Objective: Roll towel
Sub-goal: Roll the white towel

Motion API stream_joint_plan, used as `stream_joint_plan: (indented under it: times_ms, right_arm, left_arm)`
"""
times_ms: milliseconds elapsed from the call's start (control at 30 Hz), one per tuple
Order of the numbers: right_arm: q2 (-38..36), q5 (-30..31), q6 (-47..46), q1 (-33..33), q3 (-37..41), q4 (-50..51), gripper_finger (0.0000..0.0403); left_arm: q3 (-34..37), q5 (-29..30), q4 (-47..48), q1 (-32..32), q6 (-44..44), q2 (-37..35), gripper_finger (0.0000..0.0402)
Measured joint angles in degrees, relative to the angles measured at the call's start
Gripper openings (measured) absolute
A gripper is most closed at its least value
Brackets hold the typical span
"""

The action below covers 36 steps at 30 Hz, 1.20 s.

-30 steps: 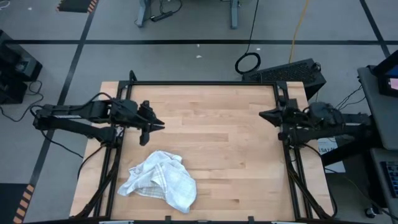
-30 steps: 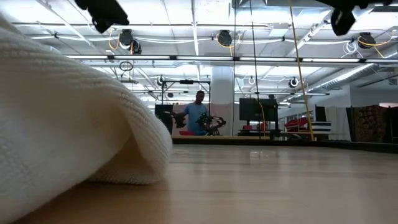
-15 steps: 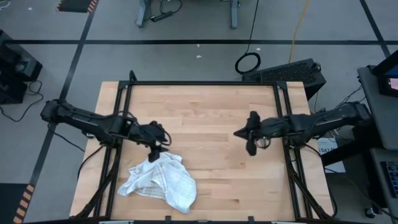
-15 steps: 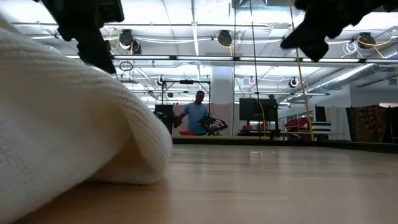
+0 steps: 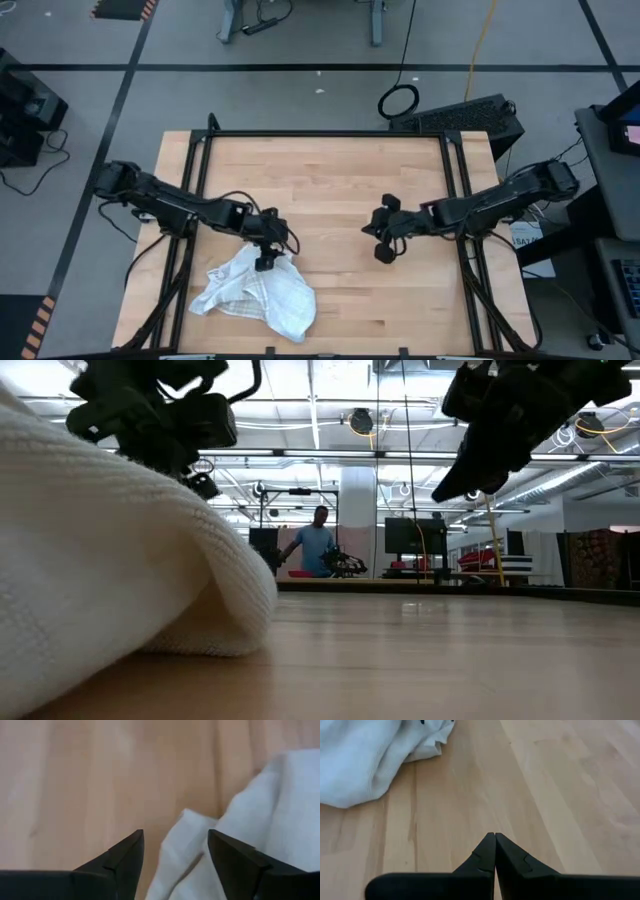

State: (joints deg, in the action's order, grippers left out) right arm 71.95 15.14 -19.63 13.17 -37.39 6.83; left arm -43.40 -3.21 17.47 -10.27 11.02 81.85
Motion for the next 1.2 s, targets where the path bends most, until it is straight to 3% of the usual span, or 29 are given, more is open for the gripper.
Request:
stream_joint_plan:
  times_ms: [233,567,767,933,1200]
  right_arm:
    - [5.6,-0.2,2.3,0.1,0.0,-4.4,0.0000]
    - [7.0,-0.2,2.5,0.1,0.0,-5.6,0.0000]
    - [7.0,-0.2,2.4,0.1,0.0,-5.7,0.0000]
    - [7.0,-0.2,1.7,0.1,0.0,-7.2,0.0000]
    - [11.3,-0.1,3.5,0.1,0.0,-23.6,0.0000]
  left_arm:
    - [0.0,-10.5,-6.6,2.5,-1.8,3.9,0.0169]
    - [0.0,-12.8,-6.6,3.2,-8.8,10.5,0.0155]
    - [0.0,-12.7,-9.1,2.1,-13.1,10.6,0.0019]
    - [-2.9,-4.8,-6.9,1.3,-15.2,6.8,0.0011]
    - [-10.3,12.0,0.8,0.1,-22.4,-3.3,0.0007]
